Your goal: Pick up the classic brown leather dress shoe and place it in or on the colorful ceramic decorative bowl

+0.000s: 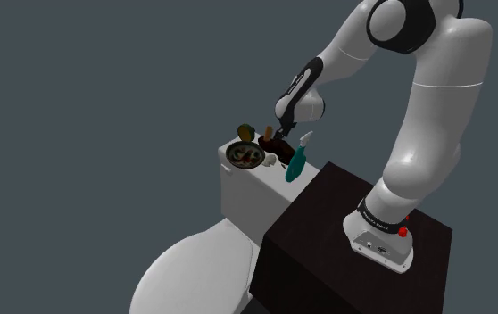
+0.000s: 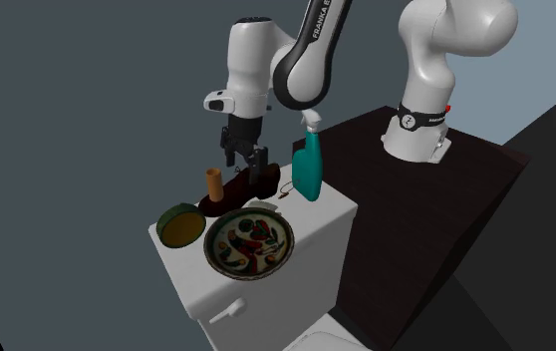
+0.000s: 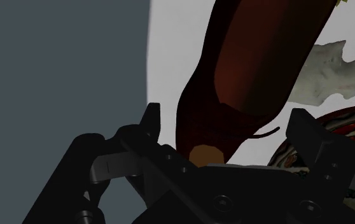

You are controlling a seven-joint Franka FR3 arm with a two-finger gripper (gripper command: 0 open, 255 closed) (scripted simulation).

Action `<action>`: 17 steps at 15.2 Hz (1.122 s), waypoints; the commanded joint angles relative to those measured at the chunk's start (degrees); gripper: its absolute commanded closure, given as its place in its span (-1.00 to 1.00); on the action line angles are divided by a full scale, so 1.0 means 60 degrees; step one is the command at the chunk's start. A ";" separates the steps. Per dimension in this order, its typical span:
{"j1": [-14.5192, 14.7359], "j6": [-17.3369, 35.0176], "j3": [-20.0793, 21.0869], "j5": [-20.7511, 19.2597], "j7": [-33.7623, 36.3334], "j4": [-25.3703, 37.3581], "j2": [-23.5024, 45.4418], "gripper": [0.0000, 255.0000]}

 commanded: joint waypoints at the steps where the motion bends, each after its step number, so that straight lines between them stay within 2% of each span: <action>1: -0.0014 0.0007 0.0001 0.0007 -0.0008 0.0017 0.0029 -1.00; 3: -0.0014 0.0007 0.0002 0.0006 -0.0008 0.0017 0.0029 -1.00; 4: -0.0016 0.0008 0.0002 0.0007 -0.0010 0.0016 0.0029 1.00; 13: -0.0014 0.0007 0.0001 0.0007 -0.0008 0.0017 0.0029 1.00; 17: 0.0252 -0.0455 -0.0335 -0.0331 0.0269 -0.0086 -0.0532 1.00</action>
